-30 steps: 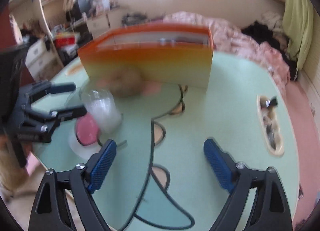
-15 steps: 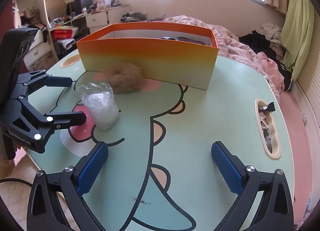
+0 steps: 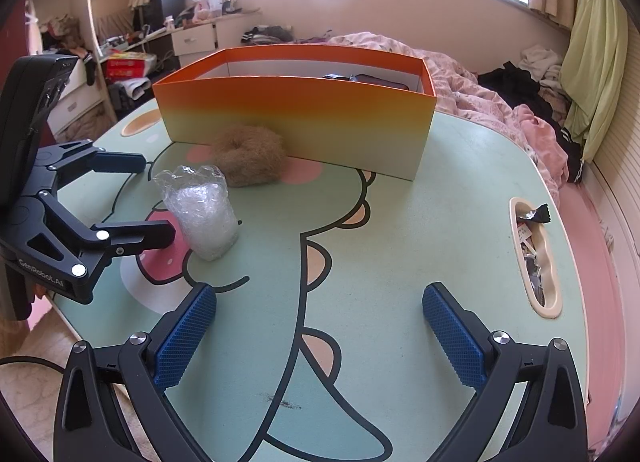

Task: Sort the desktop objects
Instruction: 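Reach the right tool to the plastic-wrapped ball and grasp it, then grasp the brown scrunchie with the left tool while the right tool holds the wrapped ball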

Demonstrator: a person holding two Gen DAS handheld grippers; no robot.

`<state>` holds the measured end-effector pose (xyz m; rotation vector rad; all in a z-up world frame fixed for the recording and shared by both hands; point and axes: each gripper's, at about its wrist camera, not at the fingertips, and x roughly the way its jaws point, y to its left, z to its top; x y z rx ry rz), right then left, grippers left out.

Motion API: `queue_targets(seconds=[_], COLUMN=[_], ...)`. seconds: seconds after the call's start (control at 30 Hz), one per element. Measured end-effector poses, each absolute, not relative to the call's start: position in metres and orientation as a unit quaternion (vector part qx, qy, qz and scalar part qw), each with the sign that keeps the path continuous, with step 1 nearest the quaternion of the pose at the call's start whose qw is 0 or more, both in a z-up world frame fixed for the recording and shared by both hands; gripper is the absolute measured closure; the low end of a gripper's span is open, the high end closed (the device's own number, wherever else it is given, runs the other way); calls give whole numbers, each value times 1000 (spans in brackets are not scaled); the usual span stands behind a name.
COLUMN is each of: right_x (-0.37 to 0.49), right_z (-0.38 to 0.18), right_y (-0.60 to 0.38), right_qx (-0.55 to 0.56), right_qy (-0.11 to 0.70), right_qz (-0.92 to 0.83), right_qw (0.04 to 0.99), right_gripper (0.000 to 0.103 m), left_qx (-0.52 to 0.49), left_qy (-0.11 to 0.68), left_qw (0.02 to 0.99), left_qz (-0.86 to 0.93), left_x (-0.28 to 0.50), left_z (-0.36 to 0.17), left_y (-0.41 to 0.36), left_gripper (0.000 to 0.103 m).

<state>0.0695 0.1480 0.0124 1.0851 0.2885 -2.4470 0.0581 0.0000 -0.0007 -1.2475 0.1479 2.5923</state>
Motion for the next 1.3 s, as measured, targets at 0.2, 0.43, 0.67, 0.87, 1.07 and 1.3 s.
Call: queue_targets(seconds=[0.2,0.43,0.67,0.87,1.07,1.3], right_x=[68,64,36,37,48,51], right_z=[16,36,30,26,44,60], right_y=[149,147,108,124,147,173], right_qx=[400,397,424,419,365,332], right_qy=[101,-21,-7,-17,33,45], right_qz=[-880,-837,-837,-845,-897,-923], right_qw=[237,376,346,331,248,189], right_gripper=[2,20,56,69,69,69], left_qx=[-429,-428,-428,-428,-430,-393], left_qy=[51,37,38,39,32,0], left_qw=[131,131,130,131,120,155], left_qz=[892,893,893,893,894,907], left_x=[58,56,56,56,54,40], left_z=[-1,-1,-1,-1,0,21], left_y=[0,-8,-7,-6,-6,24], left_gripper=[0,0,0,0,0,0])
